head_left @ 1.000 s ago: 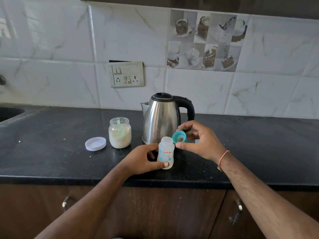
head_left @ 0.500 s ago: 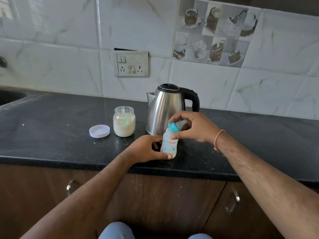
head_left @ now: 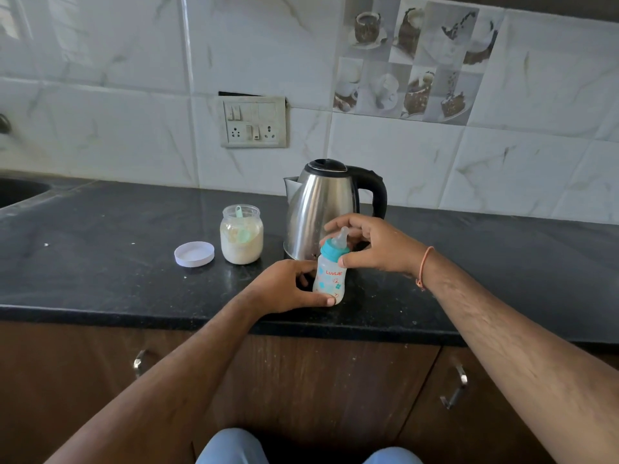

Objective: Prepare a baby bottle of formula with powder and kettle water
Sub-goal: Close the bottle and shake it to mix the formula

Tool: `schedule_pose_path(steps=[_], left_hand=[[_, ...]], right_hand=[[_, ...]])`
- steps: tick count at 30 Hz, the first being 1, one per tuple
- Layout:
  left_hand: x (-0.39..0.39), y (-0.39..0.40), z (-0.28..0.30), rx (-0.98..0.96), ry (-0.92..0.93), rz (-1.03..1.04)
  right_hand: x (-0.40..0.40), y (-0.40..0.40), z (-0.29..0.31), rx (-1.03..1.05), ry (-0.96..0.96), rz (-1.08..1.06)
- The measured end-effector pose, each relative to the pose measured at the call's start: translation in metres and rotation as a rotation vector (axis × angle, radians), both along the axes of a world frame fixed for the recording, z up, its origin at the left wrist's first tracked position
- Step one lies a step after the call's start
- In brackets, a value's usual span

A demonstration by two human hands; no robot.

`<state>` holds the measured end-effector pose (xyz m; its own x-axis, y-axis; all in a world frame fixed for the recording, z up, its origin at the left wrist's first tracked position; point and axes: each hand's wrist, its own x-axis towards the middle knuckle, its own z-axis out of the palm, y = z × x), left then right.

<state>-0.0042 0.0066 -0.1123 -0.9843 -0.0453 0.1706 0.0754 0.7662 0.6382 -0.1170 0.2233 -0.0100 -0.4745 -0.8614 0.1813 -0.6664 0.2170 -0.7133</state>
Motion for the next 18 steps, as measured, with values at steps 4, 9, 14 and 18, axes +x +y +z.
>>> schedule_pose_path(steps=[4, 9, 14, 18], left_hand=[[0.0, 0.0, 0.0, 0.002, 0.0, -0.006], [-0.001, 0.0, 0.0, -0.007, -0.011, -0.007], [-0.002, -0.001, -0.001, -0.024, -0.021, -0.011], [-0.003, -0.002, -0.002, -0.028, -0.031, -0.01]], right_hand=[[-0.002, 0.001, -0.016, -0.103, -0.13, 0.001], [-0.004, 0.0, -0.026, -0.158, -0.204, 0.026], [-0.005, -0.001, -0.014, -0.089, -0.074, 0.061], [-0.008, -0.003, -0.006, -0.016, 0.008, 0.065]])
